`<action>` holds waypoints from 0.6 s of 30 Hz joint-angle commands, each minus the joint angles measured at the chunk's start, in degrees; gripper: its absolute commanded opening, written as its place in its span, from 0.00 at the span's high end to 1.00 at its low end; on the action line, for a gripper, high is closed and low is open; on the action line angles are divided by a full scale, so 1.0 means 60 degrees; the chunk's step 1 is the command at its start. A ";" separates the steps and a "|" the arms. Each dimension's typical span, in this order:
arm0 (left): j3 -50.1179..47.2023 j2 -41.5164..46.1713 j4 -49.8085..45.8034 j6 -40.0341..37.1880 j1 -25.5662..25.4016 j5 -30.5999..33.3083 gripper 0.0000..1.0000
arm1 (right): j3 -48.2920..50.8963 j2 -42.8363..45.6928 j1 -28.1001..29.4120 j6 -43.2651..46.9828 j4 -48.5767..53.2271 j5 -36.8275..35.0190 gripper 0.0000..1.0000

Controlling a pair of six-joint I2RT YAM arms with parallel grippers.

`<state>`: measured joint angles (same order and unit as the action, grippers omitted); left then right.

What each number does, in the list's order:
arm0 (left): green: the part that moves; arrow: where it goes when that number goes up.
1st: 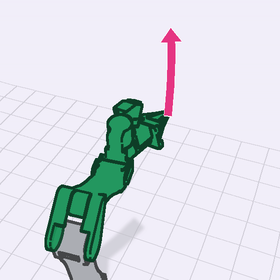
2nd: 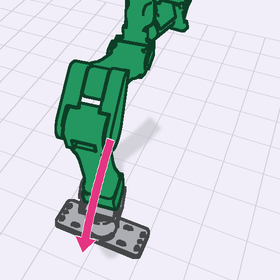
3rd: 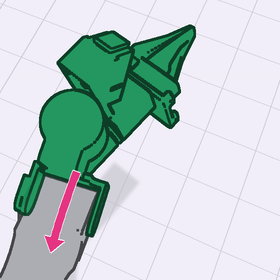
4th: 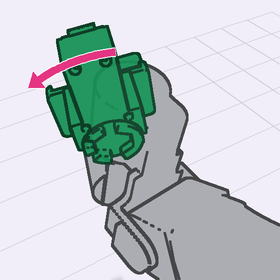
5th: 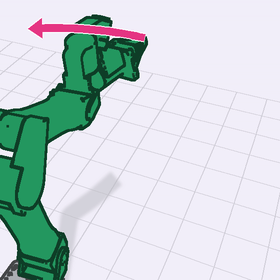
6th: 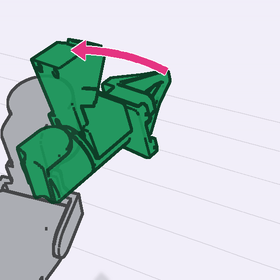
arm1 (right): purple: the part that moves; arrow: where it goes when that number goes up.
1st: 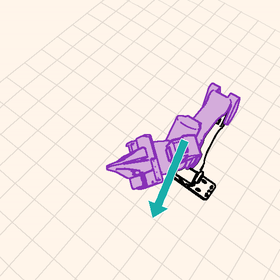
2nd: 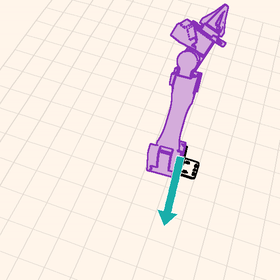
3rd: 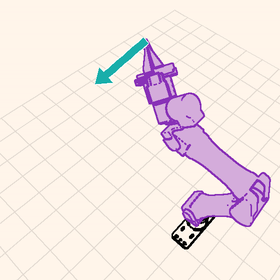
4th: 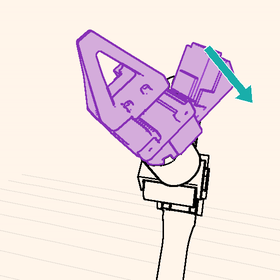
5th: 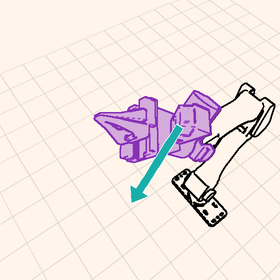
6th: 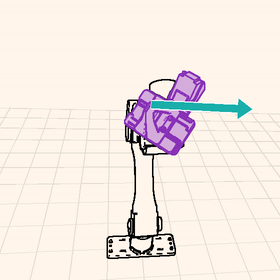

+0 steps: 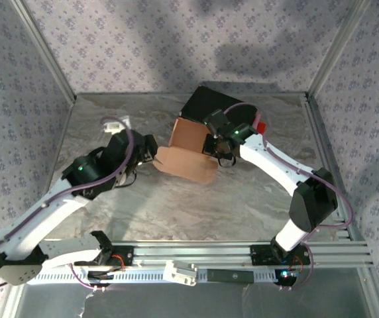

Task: Fold the paper box

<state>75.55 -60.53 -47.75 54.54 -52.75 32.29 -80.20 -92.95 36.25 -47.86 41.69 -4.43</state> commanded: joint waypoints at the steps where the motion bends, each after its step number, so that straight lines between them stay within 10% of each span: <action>1: -0.0020 -0.0233 -0.2002 0.3796 -0.1092 0.1040 0.50 | 0.0344 0.0414 -0.0135 -0.1150 -0.0710 0.0282 1.00; 18: 0.0369 -0.2498 -0.1056 0.6091 -0.2194 0.0886 0.47 | 0.1865 0.0167 -0.0290 -0.3408 -0.2492 0.1132 1.00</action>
<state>76.58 -75.18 -55.40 88.84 -65.80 36.05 -69.82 -92.12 34.74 -65.63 28.47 1.30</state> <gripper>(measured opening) 0.531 0.079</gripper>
